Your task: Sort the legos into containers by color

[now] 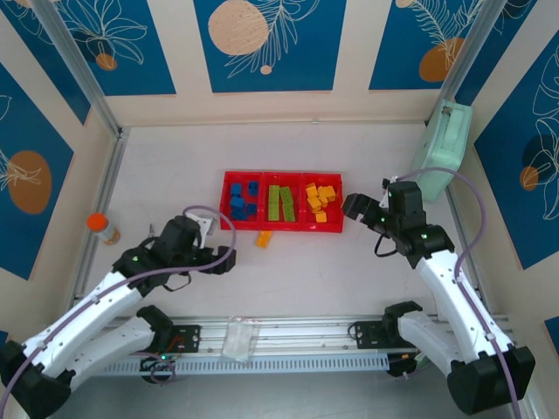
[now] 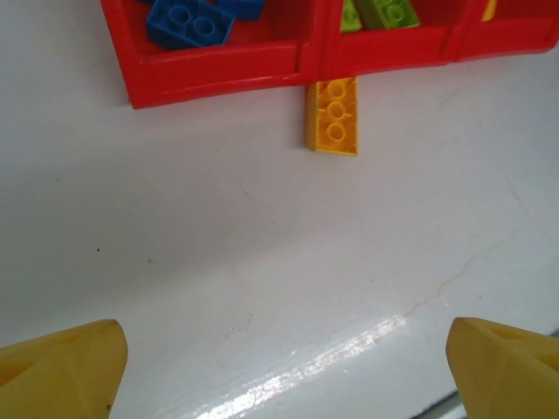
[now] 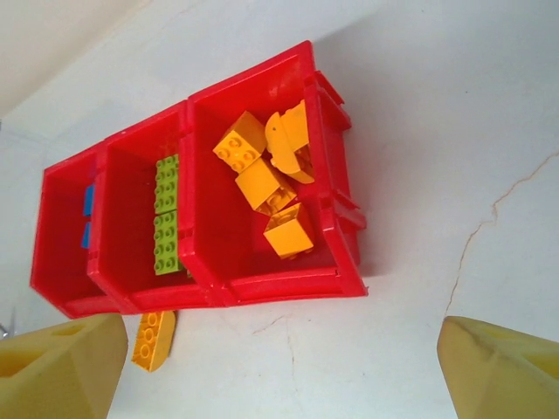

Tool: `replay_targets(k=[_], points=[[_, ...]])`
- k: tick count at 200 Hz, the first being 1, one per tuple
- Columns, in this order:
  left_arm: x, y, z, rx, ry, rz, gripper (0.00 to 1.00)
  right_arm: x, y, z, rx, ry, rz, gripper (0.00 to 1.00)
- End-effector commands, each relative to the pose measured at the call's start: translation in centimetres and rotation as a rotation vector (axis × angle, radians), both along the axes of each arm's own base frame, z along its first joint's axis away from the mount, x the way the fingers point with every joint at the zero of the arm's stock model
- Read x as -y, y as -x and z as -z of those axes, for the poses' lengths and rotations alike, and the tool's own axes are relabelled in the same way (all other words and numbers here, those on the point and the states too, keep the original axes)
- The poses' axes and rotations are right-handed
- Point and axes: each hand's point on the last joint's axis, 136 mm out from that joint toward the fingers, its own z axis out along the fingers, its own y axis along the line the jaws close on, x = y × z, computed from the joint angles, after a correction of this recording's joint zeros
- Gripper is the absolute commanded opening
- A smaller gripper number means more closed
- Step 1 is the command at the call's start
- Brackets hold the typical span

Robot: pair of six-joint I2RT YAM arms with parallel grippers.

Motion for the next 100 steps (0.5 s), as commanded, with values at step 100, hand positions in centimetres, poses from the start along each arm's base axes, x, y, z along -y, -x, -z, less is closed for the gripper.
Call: replay_targets(k=[100], points=[[7.8,-7.2,5.3,0.167,-0.148,-0.001,0.88,-0.1,3.6,2.1,-0.073,0.018,-0.177,0.93]])
